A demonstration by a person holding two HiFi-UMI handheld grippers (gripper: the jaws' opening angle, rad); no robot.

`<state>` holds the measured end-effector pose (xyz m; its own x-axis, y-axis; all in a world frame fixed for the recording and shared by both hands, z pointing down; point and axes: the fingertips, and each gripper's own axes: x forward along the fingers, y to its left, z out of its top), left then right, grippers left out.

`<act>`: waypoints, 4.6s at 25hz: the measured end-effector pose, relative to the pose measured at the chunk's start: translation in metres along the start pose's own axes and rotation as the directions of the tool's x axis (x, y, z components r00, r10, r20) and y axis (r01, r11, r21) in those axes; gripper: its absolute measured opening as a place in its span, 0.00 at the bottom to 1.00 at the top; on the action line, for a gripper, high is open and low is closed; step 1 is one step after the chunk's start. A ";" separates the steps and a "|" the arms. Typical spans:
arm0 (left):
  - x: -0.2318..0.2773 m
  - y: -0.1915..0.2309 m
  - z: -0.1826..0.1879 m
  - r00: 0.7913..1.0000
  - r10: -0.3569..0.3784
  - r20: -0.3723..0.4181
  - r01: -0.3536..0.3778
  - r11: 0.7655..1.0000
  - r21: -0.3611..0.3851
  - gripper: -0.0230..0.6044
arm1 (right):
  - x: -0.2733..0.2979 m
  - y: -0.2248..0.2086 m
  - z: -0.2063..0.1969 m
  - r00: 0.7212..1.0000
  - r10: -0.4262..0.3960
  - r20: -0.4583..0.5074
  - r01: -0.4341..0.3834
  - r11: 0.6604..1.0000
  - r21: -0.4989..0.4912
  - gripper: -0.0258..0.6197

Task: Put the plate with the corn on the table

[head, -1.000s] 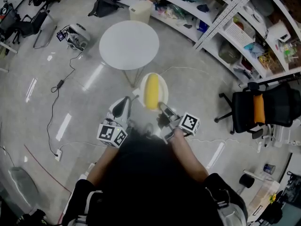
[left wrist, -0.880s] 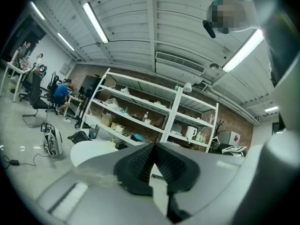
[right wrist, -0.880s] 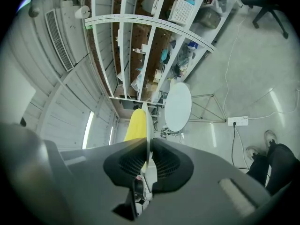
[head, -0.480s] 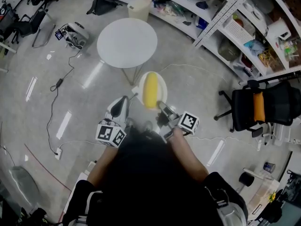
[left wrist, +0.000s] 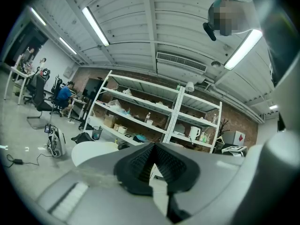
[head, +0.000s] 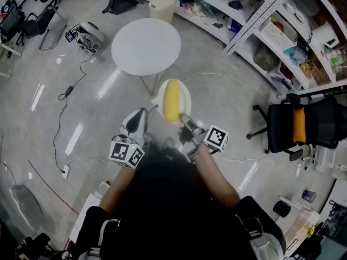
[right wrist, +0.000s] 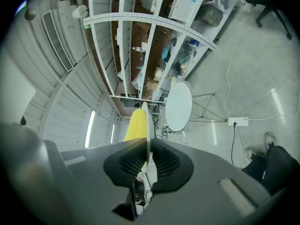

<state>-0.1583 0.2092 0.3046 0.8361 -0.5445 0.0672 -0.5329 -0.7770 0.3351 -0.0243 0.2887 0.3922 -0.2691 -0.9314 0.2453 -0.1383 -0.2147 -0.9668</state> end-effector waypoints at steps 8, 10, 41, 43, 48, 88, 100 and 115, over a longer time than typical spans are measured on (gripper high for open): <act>-0.002 -0.009 -0.003 1.000 0.026 0.004 -0.026 1.000 -0.011 0.04 | -0.005 -0.002 0.008 1.000 0.008 -0.007 -0.008 1.000 0.003 0.10; 0.002 -0.005 -0.001 1.000 0.026 0.005 -0.026 1.000 -0.012 0.04 | -0.003 -0.002 0.010 1.000 0.008 -0.003 -0.008 1.000 0.016 0.10; 0.119 0.103 0.036 0.997 -0.081 -0.003 0.081 0.995 -0.059 0.04 | 0.116 0.020 0.061 0.999 0.016 0.043 -0.015 1.000 -0.026 0.10; 0.122 0.108 0.039 0.997 -0.081 0.000 0.081 0.995 -0.057 0.04 | 0.119 0.019 0.064 0.999 0.013 0.046 -0.011 0.999 -0.031 0.10; 0.131 0.110 0.038 0.998 -0.065 0.002 0.065 0.996 -0.053 0.04 | 0.123 0.015 0.077 0.999 0.008 0.037 -0.007 1.000 -0.016 0.10; 0.261 0.120 0.006 0.974 0.223 0.050 -0.217 0.971 -0.099 0.04 | 0.191 -0.013 0.212 0.965 0.038 -0.258 -0.050 0.998 -0.037 0.10; 0.279 0.132 -0.027 0.967 0.252 0.032 -0.247 0.963 -0.104 0.04 | 0.209 -0.044 0.224 0.952 0.013 -0.304 -0.032 0.998 -0.059 0.10; 0.306 0.158 -0.050 0.970 0.239 0.034 -0.234 0.967 -0.102 0.04 | 0.247 -0.068 0.235 0.945 0.023 -0.327 -0.046 0.997 -0.064 0.10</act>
<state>0.0194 -0.0644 0.4251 0.6796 -0.7247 0.1135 -0.6978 -0.5911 0.4045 0.1423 0.0044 0.5020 -0.5692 -0.7885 0.2329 -0.1864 -0.1521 -0.9706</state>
